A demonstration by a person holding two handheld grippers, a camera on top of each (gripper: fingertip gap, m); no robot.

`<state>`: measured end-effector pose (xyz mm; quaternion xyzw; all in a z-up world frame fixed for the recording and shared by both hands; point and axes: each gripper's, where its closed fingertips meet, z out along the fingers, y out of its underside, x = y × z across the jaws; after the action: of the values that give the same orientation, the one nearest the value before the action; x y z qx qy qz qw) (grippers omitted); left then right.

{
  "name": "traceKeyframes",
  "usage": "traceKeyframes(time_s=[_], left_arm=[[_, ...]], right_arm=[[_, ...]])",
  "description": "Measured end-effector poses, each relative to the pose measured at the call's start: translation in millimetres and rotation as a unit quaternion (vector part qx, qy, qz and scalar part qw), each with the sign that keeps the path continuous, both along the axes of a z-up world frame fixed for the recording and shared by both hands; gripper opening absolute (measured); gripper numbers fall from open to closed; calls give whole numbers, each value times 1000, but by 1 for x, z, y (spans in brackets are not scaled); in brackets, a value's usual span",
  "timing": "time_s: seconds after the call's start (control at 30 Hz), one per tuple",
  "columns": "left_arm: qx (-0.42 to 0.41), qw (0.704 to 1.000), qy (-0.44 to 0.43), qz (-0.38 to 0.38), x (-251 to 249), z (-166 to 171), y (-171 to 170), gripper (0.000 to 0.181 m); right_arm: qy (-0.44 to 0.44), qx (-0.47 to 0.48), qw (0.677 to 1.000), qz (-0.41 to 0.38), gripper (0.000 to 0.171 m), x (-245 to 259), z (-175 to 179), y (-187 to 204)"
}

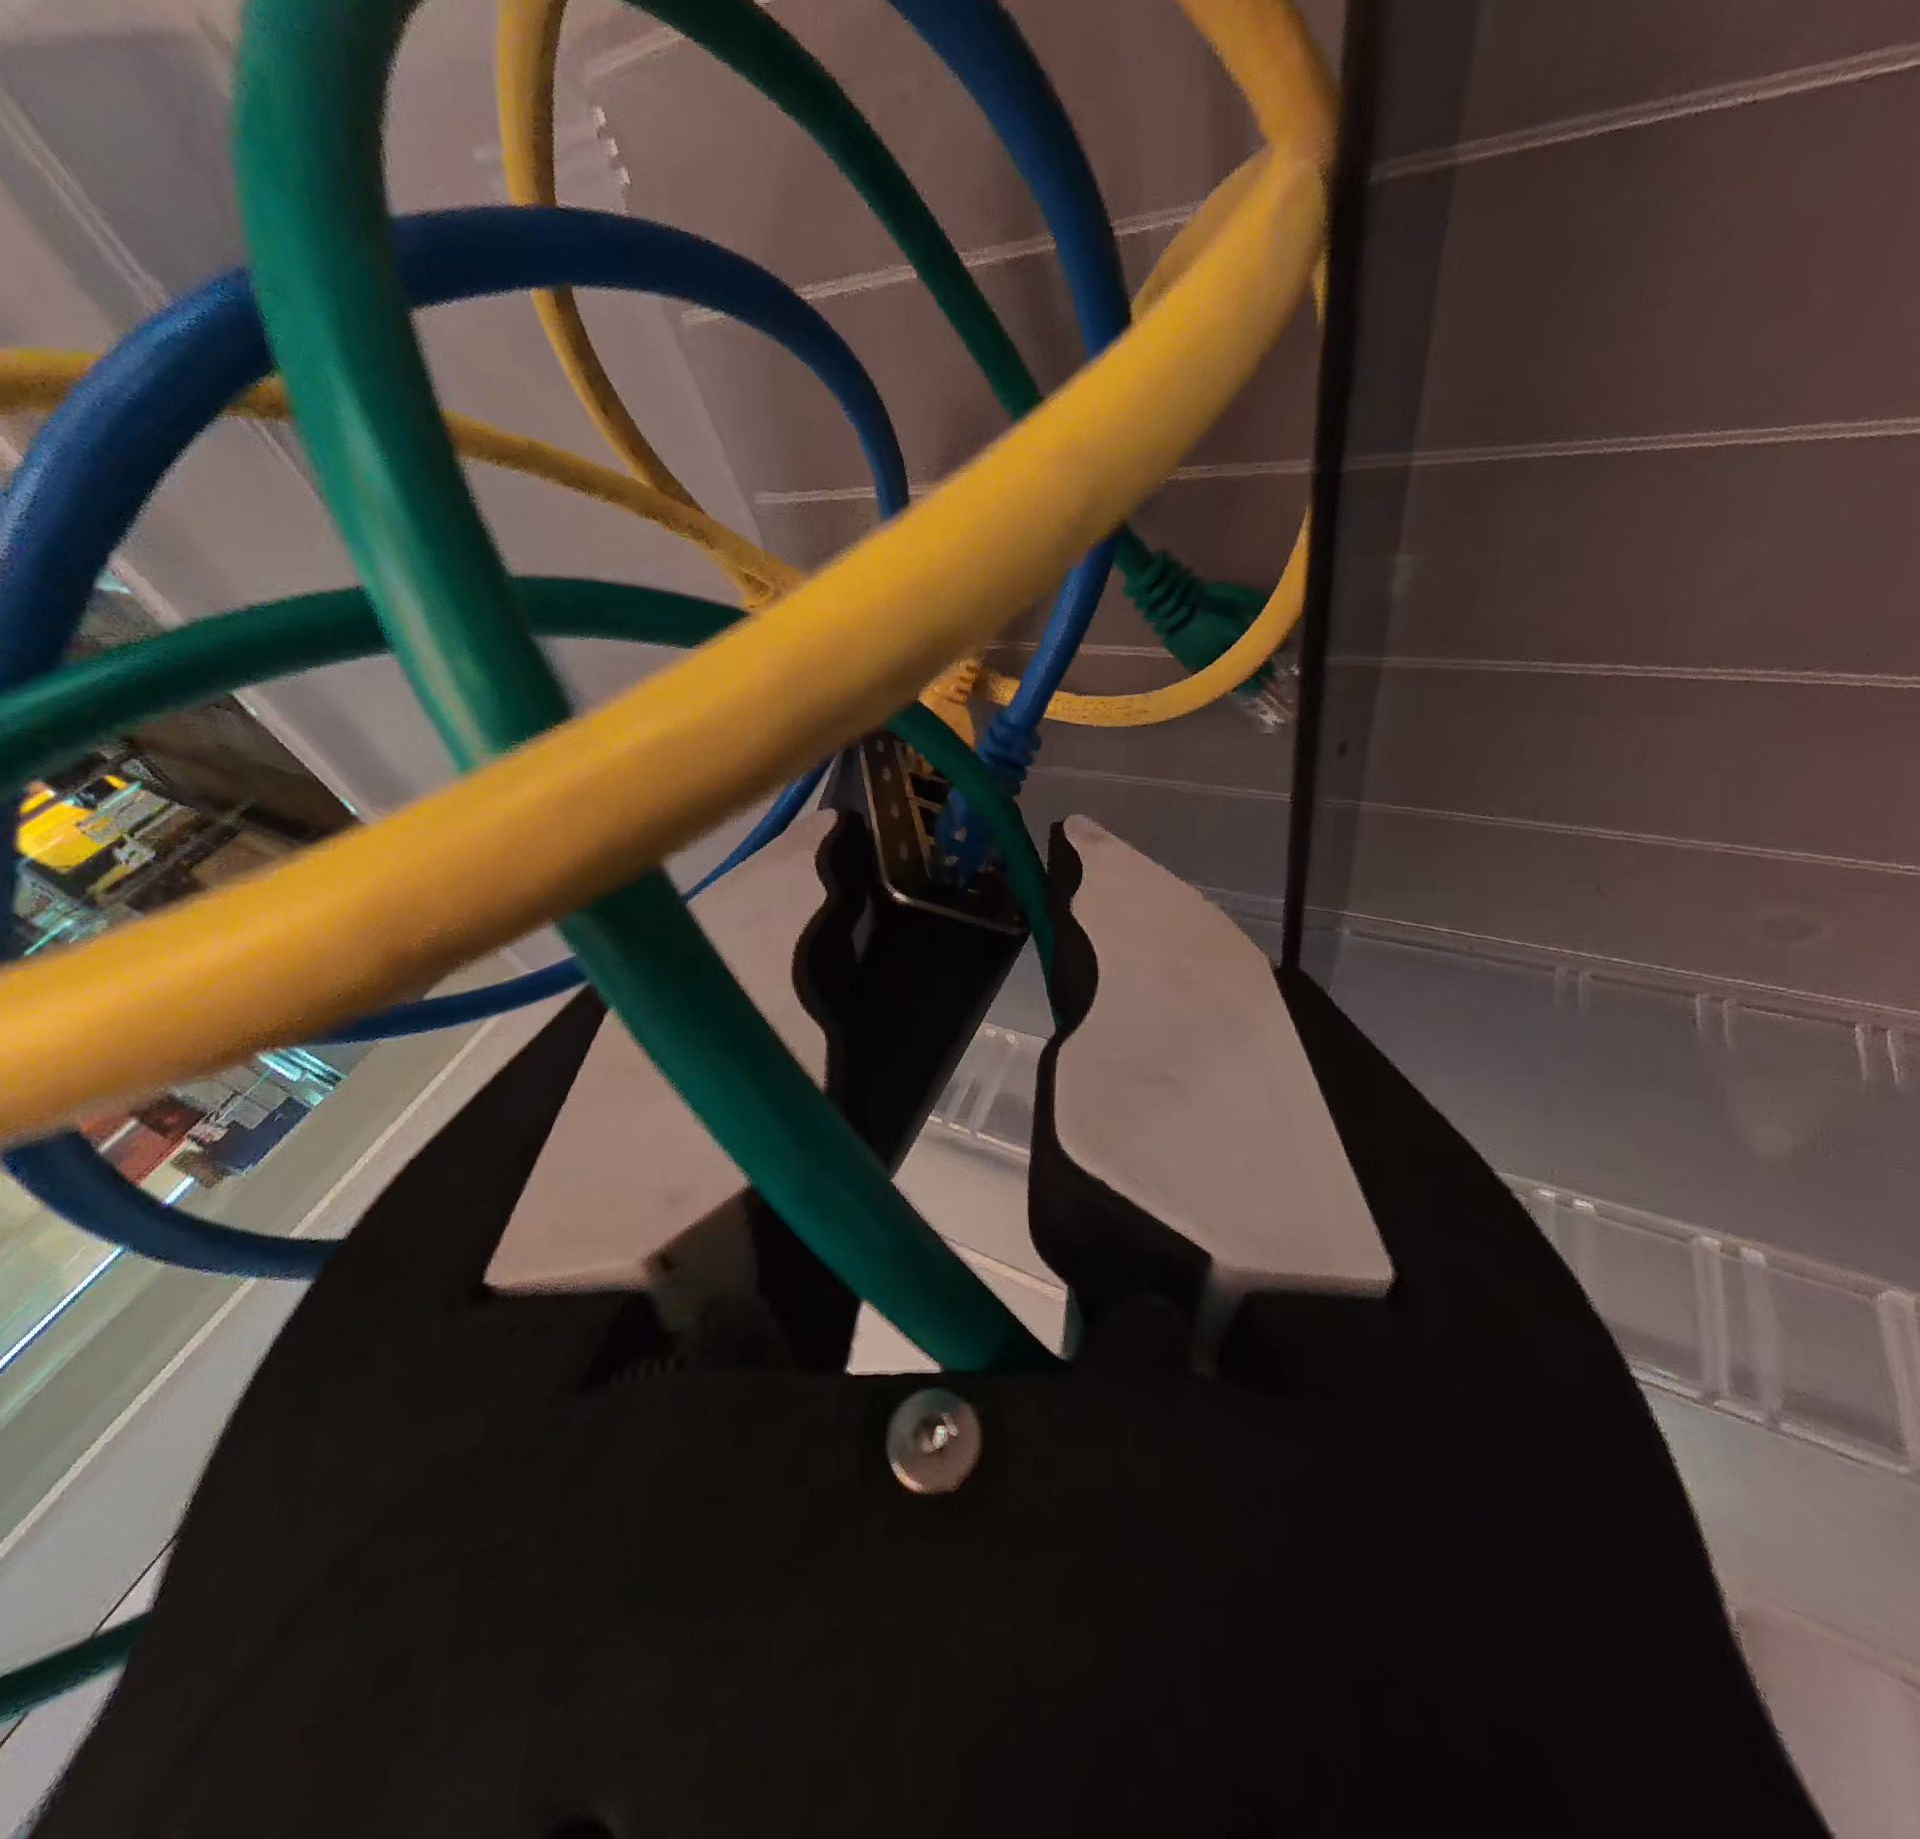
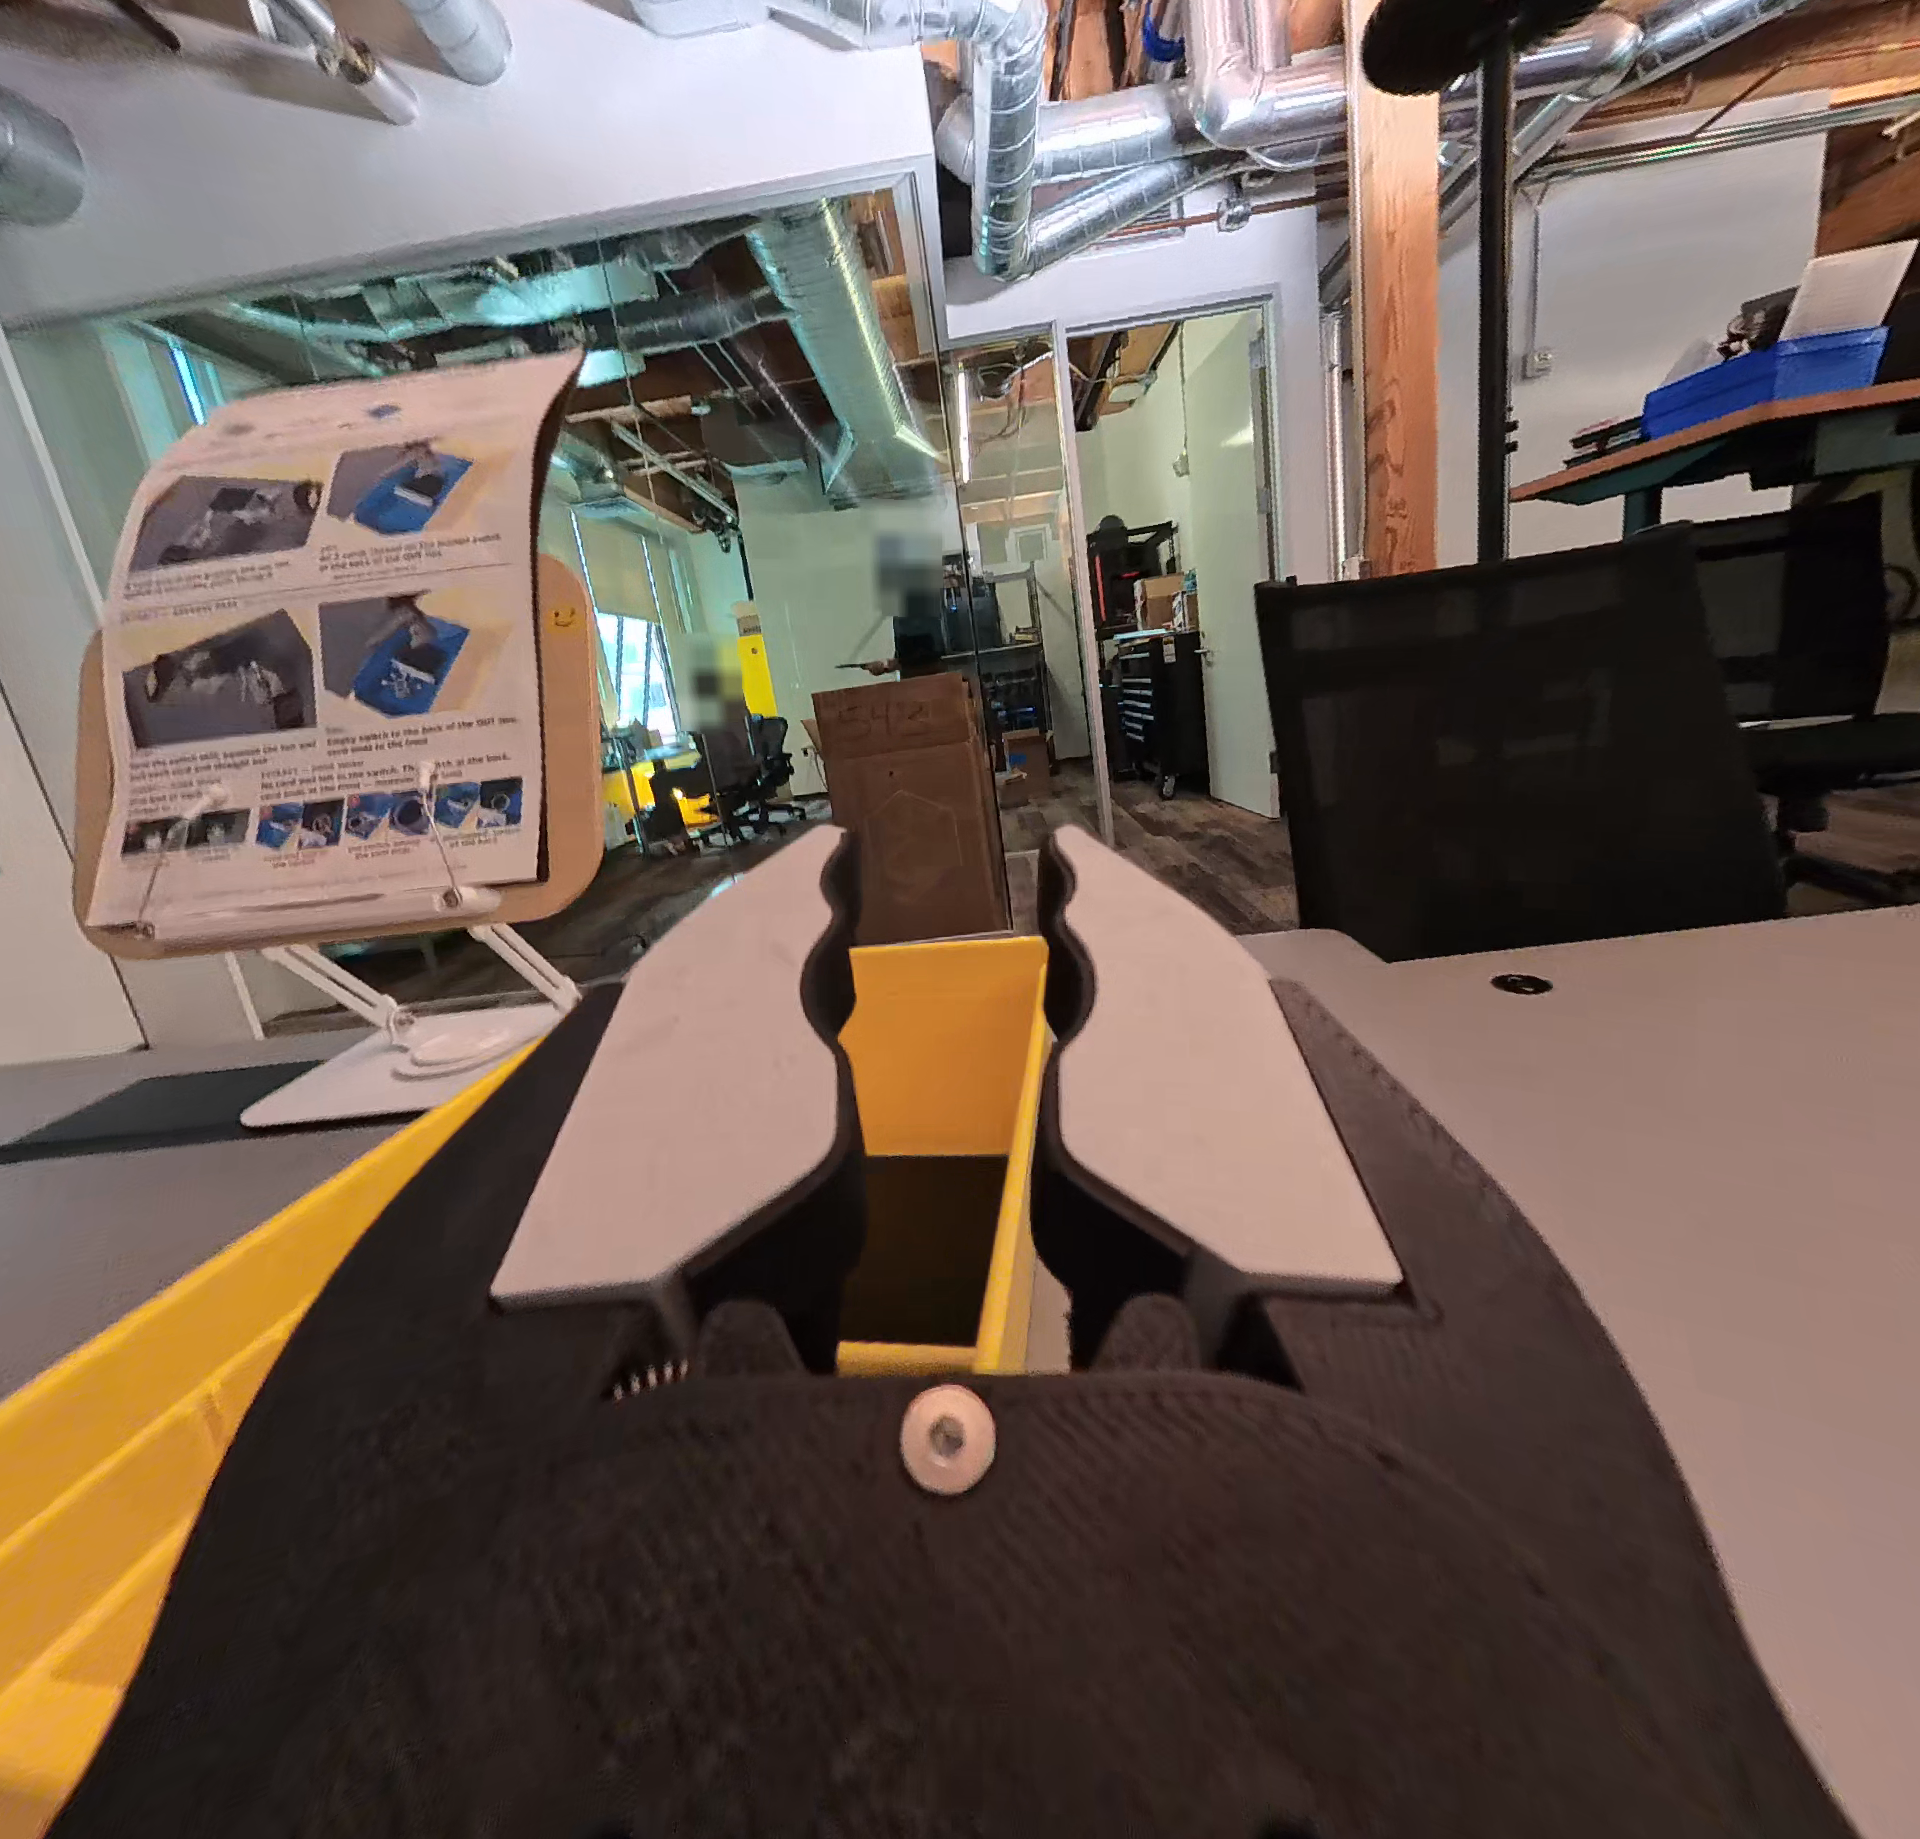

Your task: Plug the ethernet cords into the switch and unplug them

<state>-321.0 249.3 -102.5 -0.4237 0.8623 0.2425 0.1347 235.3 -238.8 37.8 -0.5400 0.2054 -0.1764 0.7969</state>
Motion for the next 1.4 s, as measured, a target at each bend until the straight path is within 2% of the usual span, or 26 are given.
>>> traceKeyframes(time_s=[0.13,0.3,0.67,0.93,1.2,1.3,1.4], left_arm=[[-4,999,1,32,-4,12,-3,28],[13,997,-13,70,-5,58,-5,28],[95,991,-54,75,-12,148,-22,28],[148,979,-114,78,-17,227,-47,28],[152,957,-239,58,4,303,-98,28],[117,947,-295,38,30,312,-124,27],[46,935,-352,11,69,307,-156,27]], right_arm=[[-52,-38,997,-40,31,-7,-7,1],[-84,-46,992,-78,27,-10,-6,-10],[-107,-92,987,-77,27,-15,-14,2],[-115,-114,984,-79,27,-17,-20,8],[-111,-134,982,-73,28,-16,-28,14],[-117,-136,981,-70,28,-19,-26,16],[-120,-138,981,-69,28,-20,-27,17]])
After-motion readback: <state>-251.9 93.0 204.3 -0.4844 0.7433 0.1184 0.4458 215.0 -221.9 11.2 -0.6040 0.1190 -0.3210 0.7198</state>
